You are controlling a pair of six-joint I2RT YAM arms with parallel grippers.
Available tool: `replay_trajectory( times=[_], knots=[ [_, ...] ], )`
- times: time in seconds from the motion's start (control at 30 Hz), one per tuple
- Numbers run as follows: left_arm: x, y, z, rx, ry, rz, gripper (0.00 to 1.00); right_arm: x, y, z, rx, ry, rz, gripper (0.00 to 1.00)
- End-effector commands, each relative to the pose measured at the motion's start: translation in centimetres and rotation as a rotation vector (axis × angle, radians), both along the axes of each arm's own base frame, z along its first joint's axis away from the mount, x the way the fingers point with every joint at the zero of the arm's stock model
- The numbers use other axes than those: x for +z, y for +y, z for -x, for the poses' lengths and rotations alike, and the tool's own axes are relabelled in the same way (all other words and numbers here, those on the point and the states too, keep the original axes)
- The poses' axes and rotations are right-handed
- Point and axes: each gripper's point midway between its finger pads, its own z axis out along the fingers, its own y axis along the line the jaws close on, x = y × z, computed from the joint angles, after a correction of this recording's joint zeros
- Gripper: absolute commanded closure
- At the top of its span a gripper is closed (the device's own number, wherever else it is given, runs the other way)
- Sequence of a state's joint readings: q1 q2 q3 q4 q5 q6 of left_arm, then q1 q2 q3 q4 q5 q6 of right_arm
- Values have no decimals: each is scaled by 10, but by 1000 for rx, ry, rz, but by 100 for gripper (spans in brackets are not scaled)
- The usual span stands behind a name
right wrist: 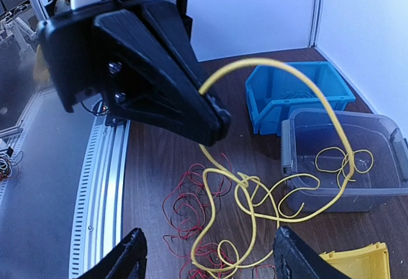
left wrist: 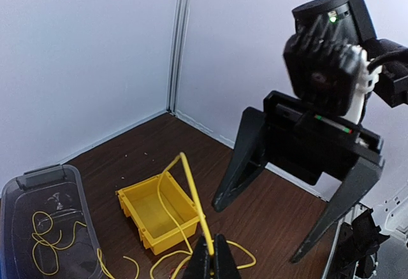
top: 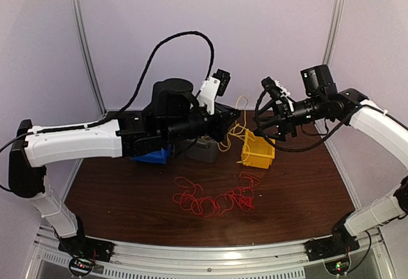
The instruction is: Untangle the cables
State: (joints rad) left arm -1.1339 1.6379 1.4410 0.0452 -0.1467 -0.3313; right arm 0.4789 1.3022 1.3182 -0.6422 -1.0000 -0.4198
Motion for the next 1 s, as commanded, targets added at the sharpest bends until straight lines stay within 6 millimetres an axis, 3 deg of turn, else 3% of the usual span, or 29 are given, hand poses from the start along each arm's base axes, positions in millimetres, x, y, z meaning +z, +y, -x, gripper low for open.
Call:
replay_trajectory(
  times=[0.0,0.13,0.3,0.57,0.87,0.97],
  knots=[
    [30,7,9,-33,-24,138,100,-4,4,-11,-27,-4,17,31],
    [42,15,17,-55,-26,203,100,-18,8,-16,-28,40,19,29],
    [46,16,22,-76,-16,231,100,-21,12,-27,-54,72,14,28],
    [52,18,26,-97,-15,276,100,-29,21,-15,33,165,-14,36],
    [43,17,20,-67,-10,253,100,-23,19,-3,69,191,-24,76],
    [39,21,19,-51,-15,257,100,-31,18,-2,71,209,-2,86]
  ],
)
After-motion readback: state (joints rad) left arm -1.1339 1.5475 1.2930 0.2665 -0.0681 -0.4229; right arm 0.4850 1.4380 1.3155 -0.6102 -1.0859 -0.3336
